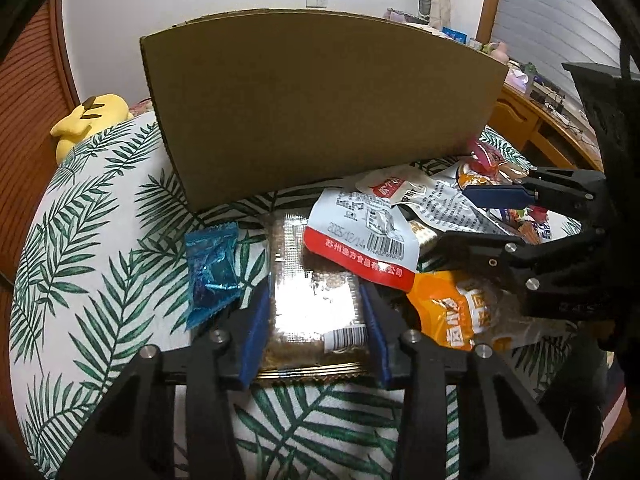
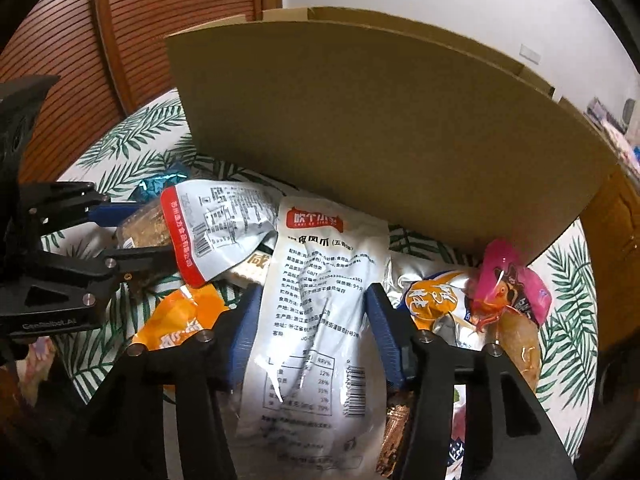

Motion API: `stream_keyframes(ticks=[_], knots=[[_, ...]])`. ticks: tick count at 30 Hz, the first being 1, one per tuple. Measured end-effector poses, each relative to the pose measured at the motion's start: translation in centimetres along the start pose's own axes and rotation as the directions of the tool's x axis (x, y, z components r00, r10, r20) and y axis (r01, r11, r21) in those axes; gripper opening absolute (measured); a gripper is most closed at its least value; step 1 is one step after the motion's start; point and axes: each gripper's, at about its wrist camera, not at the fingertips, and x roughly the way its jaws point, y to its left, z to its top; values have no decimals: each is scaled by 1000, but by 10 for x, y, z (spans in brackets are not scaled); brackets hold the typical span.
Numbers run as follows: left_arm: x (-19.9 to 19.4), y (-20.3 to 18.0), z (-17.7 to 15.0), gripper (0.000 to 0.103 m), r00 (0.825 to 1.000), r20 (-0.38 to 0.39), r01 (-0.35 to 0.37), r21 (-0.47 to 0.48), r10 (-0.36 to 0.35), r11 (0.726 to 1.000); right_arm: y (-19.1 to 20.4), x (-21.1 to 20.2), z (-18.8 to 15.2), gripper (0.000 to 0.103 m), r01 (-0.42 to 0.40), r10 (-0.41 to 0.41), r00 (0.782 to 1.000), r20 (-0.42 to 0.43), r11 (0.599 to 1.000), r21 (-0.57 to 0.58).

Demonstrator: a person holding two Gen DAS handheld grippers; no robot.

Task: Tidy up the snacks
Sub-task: 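Grasp the clear-wrapped brown bar with the left tool while the right tool grasps the white pouch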

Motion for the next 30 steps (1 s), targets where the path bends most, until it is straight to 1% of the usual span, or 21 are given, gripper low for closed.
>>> stream_keyframes(ticks=[6,7,9,10,12,15,16,17,18,20,25,27,28,29,30], knots=[[-5,2,-5,41,1000,24,12,-16,-12,1000,-4,-6,-4,52,-20,19,999,34,999,33],[-6,1,-6,41,999,29,14,-19,-13,1000,-4,-8,-4,45,-23,21,999,43,999,36],[-9,0,-7,41,999,41,22,-25,-21,999,-3,-15,-4,43,-12,10,998,63,999,34],[-10,-1,-7,41,999,43,22,-26,-21,999,-1,-16,-4,30,-18,15,998,67,999,30],[-11,-2,-7,41,999,41,27,-26,-26,999,1,-20,-3,29,-3,2,997,79,1000,16],[-13,-4,-8,41,999,41,27,-27,-25,999,-1,-21,-3,27,-21,19,997,78,1000,19],[-14,-4,-8,41,999,43,27,-29,-26,999,-3,-23,-3,24,-25,24,996,81,999,22],[-15,-4,-8,41,999,45,28,-30,-26,999,-3,-26,-3,2,-35,32,996,88,999,23],[-17,-3,-8,41,998,50,28,-32,-26,999,-3,-27,-3,1,-54,52,995,89,998,27],[-19,-2,-8,41,998,57,28,-35,-26,999,-1,-32,-3,0,-23,21,995,102,1000,18],[-16,0,-10,41,998,46,32,-39,-30,999,0,-27,-3,0,-18,18,996,85,1000,7],[-15,1,-12,41,998,44,35,-40,-34,999,-3,-29,-3,6,-19,17,996,92,1000,23],[-15,1,-13,41,998,46,37,-41,-35,998,-6,-30,-2,11,-26,23,996,92,999,31],[-17,0,-13,41,998,50,39,-41,-37,998,-9,-30,-1,18,-30,27,996,90,999,34],[-18,0,-13,41,998,54,42,-39,-40,998,-12,-29,0,22,-12,8,996,89,999,34]])
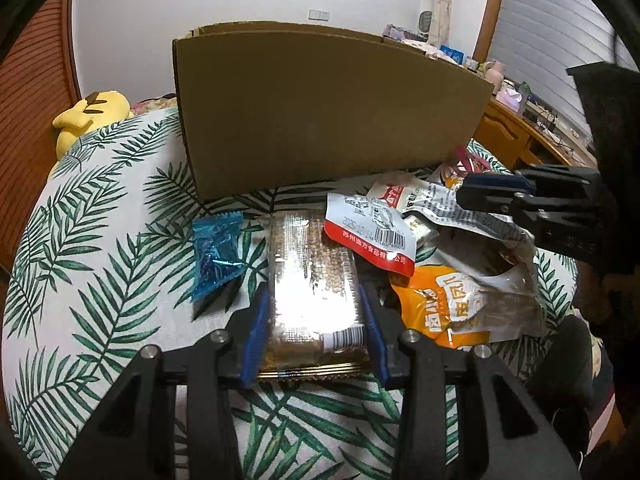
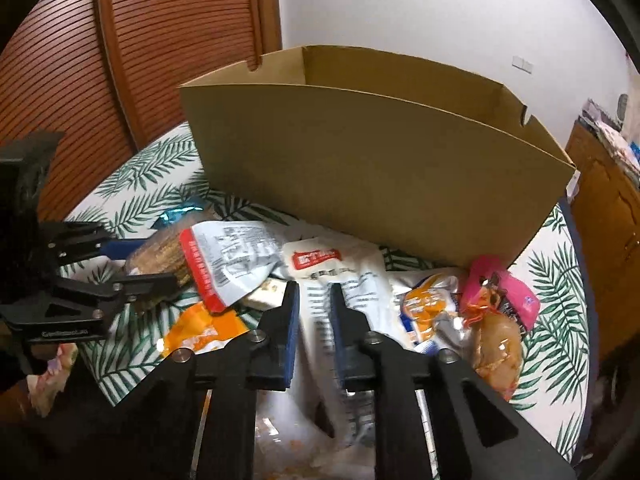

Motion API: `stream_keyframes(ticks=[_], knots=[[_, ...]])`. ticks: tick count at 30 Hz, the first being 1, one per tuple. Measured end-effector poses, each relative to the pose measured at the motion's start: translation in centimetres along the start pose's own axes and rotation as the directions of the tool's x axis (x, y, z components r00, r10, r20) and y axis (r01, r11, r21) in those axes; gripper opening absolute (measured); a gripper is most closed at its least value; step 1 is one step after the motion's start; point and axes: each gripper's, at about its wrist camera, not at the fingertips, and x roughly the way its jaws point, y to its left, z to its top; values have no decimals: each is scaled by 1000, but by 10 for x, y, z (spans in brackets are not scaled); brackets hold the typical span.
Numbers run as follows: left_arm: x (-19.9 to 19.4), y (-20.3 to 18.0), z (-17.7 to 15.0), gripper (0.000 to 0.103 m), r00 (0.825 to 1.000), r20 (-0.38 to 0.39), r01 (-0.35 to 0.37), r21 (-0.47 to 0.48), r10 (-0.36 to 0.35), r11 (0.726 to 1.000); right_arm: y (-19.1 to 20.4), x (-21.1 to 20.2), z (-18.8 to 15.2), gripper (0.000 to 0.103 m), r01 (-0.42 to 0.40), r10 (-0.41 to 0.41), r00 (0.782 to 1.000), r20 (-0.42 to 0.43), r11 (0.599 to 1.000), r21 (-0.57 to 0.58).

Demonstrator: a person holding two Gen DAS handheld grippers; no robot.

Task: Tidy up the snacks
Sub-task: 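Grasp the clear-wrapped brown bar with the left tool while the right tool grasps the white pouch, then lift the brown bar with the left tool while the right tool lifts the white pouch over the box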

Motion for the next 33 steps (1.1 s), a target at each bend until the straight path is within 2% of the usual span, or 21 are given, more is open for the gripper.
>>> stream_keyframes(ticks=[6,8,13,18,22,25,26,27,29,33], knots=[[-9,2,3,40,1000,27,11,-10,-10,1000,-18,22,3,38,-19,19,997,-79,1000,3],[-13,4,3,40,999,39,12,-20,-11,1000,-18,30,4,50,-44,43,994,-105,999,0],[-21,6,4,40,998,57,11,-31,-9,999,-17,44,8,60,-36,34,989,-142,999,-12],[-25,8,7,40,998,68,7,-33,-5,999,-21,53,10,71,-81,81,981,-179,997,9],[-26,9,10,40,997,75,7,-33,-5,999,-12,61,11,78,-68,57,977,-207,997,-45],[-26,9,10,40,997,73,9,-32,-7,999,-10,63,10,76,-68,56,975,-214,996,-50],[-26,9,10,40,997,73,9,-31,-6,999,-9,62,10,67,-61,47,975,-216,996,-59],[-27,8,10,40,997,76,8,-29,-6,1000,-8,63,10,66,-47,30,975,-219,996,-71],[-30,7,9,40,997,83,9,-29,-6,1000,-7,62,9,57,-60,40,972,-230,995,-78],[-37,5,9,40,995,102,6,-31,-3,1000,-3,56,6,53,-45,27,976,-214,996,-83]])
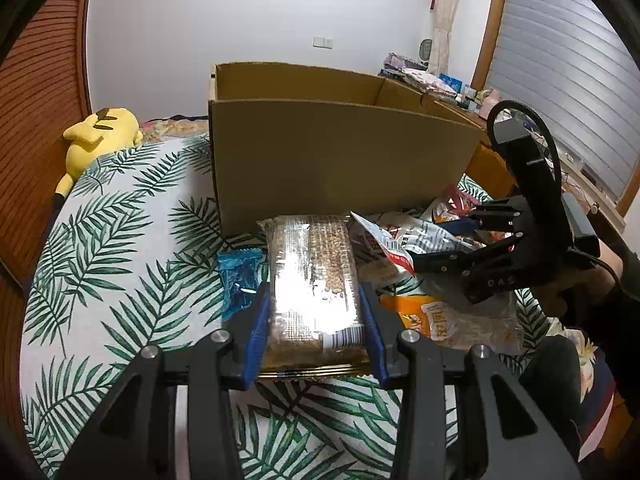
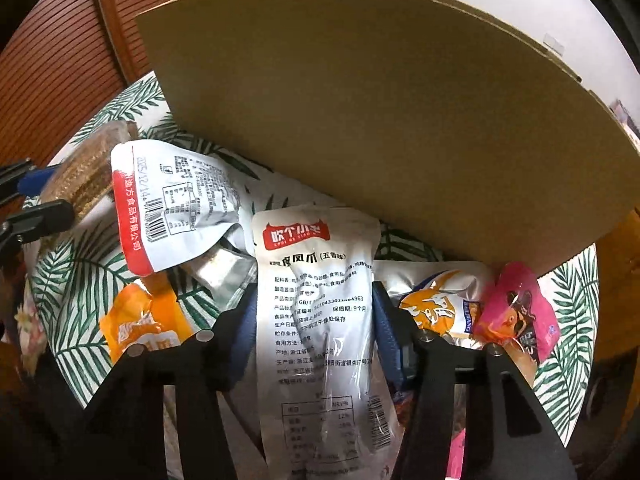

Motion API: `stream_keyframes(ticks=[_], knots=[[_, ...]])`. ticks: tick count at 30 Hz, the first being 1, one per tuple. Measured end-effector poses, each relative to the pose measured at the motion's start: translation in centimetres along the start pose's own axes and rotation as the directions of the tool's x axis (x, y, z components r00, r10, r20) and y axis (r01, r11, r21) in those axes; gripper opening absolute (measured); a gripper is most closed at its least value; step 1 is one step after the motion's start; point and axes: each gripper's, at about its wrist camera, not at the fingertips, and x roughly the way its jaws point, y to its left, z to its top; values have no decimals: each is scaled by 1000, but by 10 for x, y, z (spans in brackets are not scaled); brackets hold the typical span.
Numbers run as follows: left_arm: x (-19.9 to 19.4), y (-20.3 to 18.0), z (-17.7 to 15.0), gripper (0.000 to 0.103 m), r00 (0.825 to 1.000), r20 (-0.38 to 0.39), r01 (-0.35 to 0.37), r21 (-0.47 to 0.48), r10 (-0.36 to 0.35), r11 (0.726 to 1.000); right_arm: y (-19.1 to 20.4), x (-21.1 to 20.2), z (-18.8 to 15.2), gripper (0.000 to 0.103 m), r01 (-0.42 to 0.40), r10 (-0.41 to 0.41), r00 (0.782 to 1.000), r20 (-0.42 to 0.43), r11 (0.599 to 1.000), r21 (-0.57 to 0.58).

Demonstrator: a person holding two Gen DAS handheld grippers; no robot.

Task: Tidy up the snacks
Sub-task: 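Lift the brown bar with the left tool while the right tool lifts the white pouch over the box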

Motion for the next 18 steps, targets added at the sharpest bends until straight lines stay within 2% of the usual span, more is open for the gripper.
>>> stream_keyframes(ticks=[8,18], knots=[[-12,0,3,40,1000,28,-9,-6,9,1000,4,-19,-9,53,-10,10,999,46,1000,7],[-18,-10,19,40,998,65,15,11,-16,1000,23,-70,-13,54,55,-50,984,171,998,-28]])
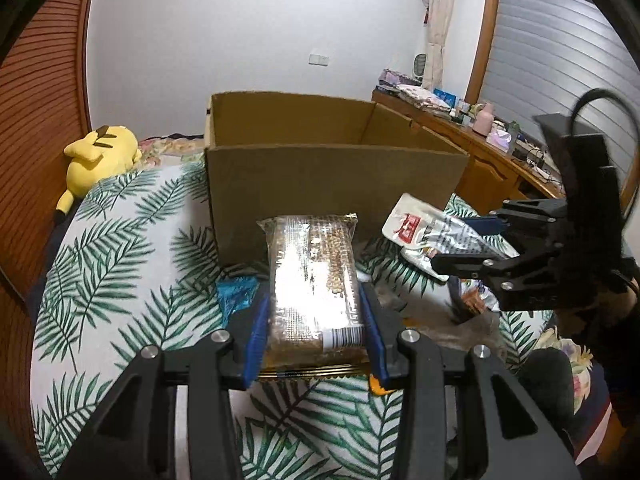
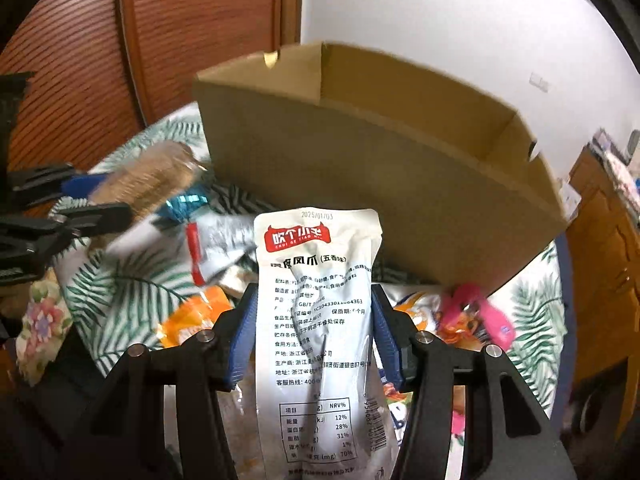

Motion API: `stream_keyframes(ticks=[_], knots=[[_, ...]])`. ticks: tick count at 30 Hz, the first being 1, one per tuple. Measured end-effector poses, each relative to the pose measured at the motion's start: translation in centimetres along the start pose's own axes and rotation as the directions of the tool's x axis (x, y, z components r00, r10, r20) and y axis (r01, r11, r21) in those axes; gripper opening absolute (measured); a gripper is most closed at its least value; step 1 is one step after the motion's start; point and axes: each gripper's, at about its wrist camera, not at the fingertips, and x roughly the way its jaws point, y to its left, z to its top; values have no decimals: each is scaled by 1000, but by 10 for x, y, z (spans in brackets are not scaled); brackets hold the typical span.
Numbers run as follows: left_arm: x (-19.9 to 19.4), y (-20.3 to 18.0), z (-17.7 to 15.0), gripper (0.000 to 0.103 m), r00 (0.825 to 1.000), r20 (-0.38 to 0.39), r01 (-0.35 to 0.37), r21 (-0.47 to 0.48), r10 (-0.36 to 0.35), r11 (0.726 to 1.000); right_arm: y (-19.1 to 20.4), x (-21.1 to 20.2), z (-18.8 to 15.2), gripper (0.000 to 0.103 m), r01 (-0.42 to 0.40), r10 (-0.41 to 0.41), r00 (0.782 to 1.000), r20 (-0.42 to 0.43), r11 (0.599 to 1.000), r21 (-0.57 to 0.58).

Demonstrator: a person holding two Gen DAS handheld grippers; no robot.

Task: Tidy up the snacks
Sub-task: 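Lift the brown bar with the left tool while the right tool lifts the white pouch over the box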

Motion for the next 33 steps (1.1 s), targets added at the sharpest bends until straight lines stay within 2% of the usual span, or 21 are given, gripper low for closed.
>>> stream_keyframes(ticks=[7,17,23,33], knots=[[-3,-6,30,40,999,43,-1,46,-1,999,5,-45,19,54,66,-65,989,130,998,-8],[5,-9,93,40,995,101,-2,102,-8,995,-18,-69,65,55,138,-144,952,271,990,42],[28,-10,126,41,994,109,-6,126,-8,992,-36,-61,85,55,149,-162,937,309,987,65],[85,0,159,41,998,69,-10,141,0,990,-77,-20,107,55,157,-179,938,298,983,94]])
